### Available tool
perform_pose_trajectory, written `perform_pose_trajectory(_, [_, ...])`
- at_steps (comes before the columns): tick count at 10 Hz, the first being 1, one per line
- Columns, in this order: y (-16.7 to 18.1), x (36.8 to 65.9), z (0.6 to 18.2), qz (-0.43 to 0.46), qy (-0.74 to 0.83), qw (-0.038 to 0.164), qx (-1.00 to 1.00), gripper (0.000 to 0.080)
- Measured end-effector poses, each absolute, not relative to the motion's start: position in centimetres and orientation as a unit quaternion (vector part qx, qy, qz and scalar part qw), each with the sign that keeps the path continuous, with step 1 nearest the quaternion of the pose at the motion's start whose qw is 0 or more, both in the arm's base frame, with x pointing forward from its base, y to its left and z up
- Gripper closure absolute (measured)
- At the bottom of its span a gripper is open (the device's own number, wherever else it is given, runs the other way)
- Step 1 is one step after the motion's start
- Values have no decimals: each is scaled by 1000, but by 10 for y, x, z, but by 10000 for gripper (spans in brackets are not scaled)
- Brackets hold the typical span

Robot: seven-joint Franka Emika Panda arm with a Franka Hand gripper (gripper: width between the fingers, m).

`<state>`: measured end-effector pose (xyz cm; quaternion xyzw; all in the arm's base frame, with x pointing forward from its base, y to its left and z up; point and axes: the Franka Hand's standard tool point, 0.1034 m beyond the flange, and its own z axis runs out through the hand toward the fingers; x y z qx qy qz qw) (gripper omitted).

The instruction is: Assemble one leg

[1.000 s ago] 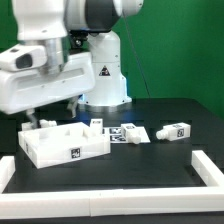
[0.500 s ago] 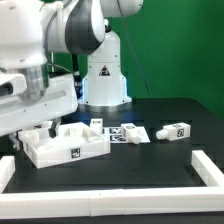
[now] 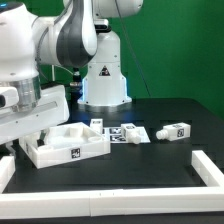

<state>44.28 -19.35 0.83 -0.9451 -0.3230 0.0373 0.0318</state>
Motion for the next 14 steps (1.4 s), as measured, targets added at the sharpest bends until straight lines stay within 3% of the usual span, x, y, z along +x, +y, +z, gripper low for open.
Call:
perform_pose_trajectory(1, [-193, 443, 8, 37, -323, 32, -945, 408])
perform_pose_trajectory(2, [-191, 446, 10, 40, -313, 34, -948, 592])
perform_pose_trajectory(3, [-184, 467, 20, 45, -294, 40, -954, 718])
perform_pose_trajectory(5, [-158, 519, 52, 57, -257, 37, -964, 743])
perform_pose_trajectory(7, [-142, 544, 71, 58, -260, 37, -963, 743])
perform_pose_trajectory(9, [-113, 554, 72, 56, -200, 28, -978, 743])
perform_pose_trajectory(11, [-69, 566, 51, 80, -36, 13, -996, 743])
perform_pose_trajectory(14, [-51, 579, 47, 74, -47, 11, -996, 742])
